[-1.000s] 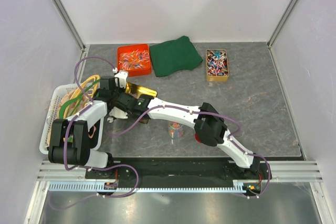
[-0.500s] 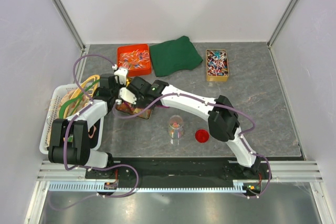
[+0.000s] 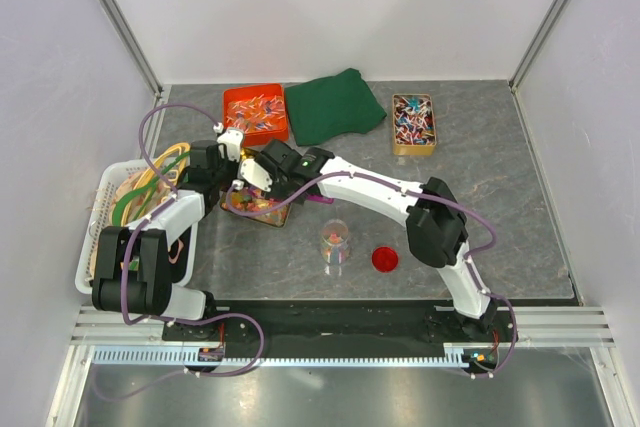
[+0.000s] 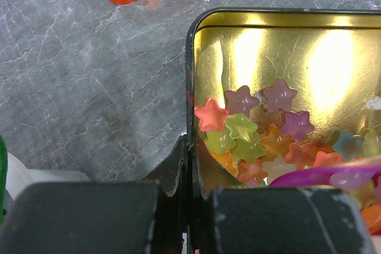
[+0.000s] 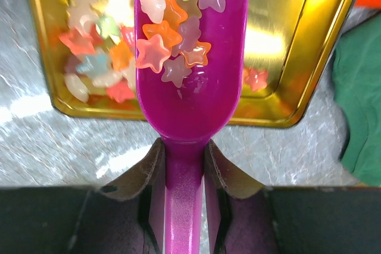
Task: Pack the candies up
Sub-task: Scoop the fake candies from the storage box, then place the fake candies in the packing bottle.
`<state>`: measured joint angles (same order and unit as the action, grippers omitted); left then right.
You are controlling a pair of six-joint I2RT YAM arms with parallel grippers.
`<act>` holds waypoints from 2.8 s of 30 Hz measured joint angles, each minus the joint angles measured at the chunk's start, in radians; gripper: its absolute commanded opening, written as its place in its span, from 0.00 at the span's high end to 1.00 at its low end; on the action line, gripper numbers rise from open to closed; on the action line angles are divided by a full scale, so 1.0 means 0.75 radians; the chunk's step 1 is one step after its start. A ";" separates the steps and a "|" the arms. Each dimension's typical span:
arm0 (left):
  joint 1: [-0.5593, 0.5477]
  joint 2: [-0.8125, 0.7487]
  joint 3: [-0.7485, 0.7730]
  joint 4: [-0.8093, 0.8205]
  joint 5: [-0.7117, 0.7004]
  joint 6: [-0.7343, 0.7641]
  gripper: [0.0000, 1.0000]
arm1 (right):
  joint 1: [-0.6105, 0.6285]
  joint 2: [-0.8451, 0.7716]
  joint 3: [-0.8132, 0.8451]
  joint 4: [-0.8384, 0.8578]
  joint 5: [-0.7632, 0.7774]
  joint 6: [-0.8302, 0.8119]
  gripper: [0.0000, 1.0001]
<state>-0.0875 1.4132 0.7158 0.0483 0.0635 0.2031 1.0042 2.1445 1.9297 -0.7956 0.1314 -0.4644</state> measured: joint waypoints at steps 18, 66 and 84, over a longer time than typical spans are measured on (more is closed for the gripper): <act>-0.007 0.001 0.000 0.004 0.013 -0.002 0.98 | -0.194 -0.303 -0.243 0.070 -0.151 -0.046 1.00; -0.007 0.042 0.002 0.009 -0.011 -0.001 0.98 | -0.401 -1.011 -0.628 -0.694 -0.465 -0.673 1.00; -0.007 0.042 0.002 0.009 -0.013 -0.001 0.98 | -0.232 -0.975 -0.640 -0.635 -0.222 -0.627 1.00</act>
<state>-0.0929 1.4448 0.7170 0.0551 0.0540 0.2028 0.8303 1.4132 1.4498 -1.2716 -0.0353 -0.9348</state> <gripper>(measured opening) 0.037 0.322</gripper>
